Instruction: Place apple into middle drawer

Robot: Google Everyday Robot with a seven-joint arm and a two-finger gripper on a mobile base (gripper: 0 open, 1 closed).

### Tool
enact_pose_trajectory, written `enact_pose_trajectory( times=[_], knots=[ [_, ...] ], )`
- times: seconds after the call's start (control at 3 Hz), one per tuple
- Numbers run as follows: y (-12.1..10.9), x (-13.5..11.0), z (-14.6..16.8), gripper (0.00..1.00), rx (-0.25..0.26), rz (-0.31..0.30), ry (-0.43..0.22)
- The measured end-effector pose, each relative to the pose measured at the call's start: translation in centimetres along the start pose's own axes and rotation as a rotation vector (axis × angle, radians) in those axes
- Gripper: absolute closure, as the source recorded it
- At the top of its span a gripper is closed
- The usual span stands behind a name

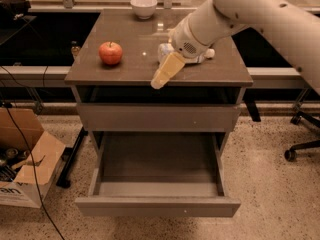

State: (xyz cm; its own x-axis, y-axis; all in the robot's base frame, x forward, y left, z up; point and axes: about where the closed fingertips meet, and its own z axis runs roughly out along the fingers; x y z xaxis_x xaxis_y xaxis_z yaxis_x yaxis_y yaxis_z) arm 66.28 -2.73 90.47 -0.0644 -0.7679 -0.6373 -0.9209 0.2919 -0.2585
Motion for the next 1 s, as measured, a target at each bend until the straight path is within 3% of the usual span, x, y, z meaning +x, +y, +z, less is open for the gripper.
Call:
enact_pose_trajectory(
  times=[0.67, 1.0],
  knots=[
    [-3.4, -2.5, 6.2, 0.00, -0.062, -0.024, -0.074],
    [-3.4, -2.5, 6.2, 0.00, -0.062, -0.024, -0.074]
  ],
)
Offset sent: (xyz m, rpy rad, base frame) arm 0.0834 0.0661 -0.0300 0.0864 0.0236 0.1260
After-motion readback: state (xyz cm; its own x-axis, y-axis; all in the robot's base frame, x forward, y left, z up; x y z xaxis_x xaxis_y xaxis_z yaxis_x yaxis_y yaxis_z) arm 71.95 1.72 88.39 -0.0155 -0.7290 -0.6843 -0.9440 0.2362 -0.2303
